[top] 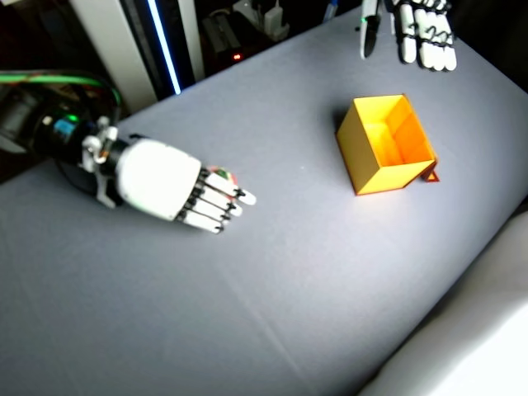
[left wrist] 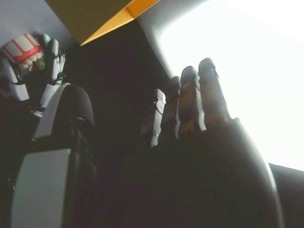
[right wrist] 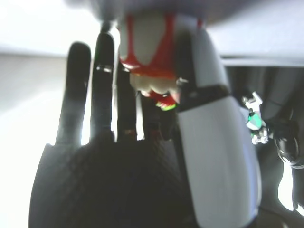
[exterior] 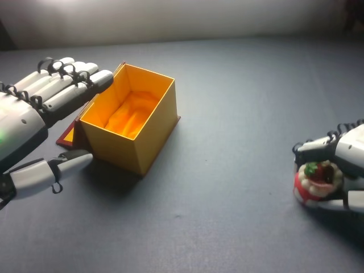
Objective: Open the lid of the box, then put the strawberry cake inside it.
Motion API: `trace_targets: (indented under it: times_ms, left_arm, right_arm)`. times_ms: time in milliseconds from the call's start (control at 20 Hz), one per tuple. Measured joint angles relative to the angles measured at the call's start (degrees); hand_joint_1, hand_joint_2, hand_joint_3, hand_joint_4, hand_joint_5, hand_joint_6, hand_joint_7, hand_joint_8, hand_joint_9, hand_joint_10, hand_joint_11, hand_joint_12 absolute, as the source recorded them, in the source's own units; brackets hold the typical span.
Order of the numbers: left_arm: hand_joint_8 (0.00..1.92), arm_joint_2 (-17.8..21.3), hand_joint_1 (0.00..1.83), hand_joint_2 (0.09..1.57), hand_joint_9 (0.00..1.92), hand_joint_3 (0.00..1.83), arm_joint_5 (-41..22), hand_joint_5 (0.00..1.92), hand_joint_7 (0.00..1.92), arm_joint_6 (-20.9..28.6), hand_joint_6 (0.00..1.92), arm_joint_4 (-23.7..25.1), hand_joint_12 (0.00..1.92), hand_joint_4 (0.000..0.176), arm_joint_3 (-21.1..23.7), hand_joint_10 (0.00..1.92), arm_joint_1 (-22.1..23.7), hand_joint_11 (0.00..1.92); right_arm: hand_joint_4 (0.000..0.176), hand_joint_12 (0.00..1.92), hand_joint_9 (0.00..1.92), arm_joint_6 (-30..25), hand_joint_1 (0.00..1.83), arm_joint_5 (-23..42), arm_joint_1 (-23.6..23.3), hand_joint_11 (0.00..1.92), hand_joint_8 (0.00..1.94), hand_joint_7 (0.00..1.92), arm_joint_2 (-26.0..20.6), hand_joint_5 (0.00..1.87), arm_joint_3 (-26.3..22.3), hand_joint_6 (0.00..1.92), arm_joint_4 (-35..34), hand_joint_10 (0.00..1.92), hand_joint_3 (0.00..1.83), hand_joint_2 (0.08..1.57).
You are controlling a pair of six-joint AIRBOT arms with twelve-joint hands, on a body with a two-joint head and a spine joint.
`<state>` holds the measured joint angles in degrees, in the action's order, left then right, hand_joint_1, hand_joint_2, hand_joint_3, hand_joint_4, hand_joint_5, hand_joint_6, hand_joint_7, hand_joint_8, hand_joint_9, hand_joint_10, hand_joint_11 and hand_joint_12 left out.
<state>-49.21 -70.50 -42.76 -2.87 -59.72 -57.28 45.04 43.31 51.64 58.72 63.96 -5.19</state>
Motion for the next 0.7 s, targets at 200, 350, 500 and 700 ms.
trace_targets:
  times_ms: [200,350,500,700]
  left_arm:
    - [0.0,0.44,0.75,1.39,0.0,0.01,-0.66,0.0,0.0,-0.02,0.0,-0.55,0.0,0.055,0.28,0.0,-0.35,0.0]
    - [0.0,0.83,0.81,1.4,0.0,0.0,-1.01,0.0,0.0,0.0,0.0,-0.52,0.0,0.041,1.31,0.0,-2.08,0.0]
    - [0.0,0.9,0.74,1.4,0.0,0.0,-1.84,0.0,0.0,0.0,0.0,-2.6,0.0,0.042,1.79,0.0,-4.39,0.0]
    - [0.0,0.9,0.82,1.39,0.0,0.0,-4.22,0.0,0.0,0.0,0.0,-5.57,0.01,0.03,2.78,0.0,-8.04,0.02]
  right_arm:
    - [0.0,1.92,0.94,-0.87,1.19,0.96,-1.92,1.03,1.51,0.71,-1.18,0.67,-0.57,1.42,2.4,1.92,0.0,1.28]
    - [0.0,1.88,0.89,-2.4,1.2,3.02,-6.95,0.9,1.57,0.8,-1.86,0.65,-0.55,1.23,6.8,1.66,0.0,1.26]
    - [0.0,1.9,0.85,-2.58,1.19,4.2,-11.61,0.87,1.61,0.77,-0.94,0.64,0.55,1.27,8.9,1.68,0.0,1.27]
    - [0.0,1.92,0.83,-2.62,1.18,1.99,-18.51,0.88,1.71,0.72,3.23,0.63,3.67,1.23,12.04,1.88,0.0,1.3]
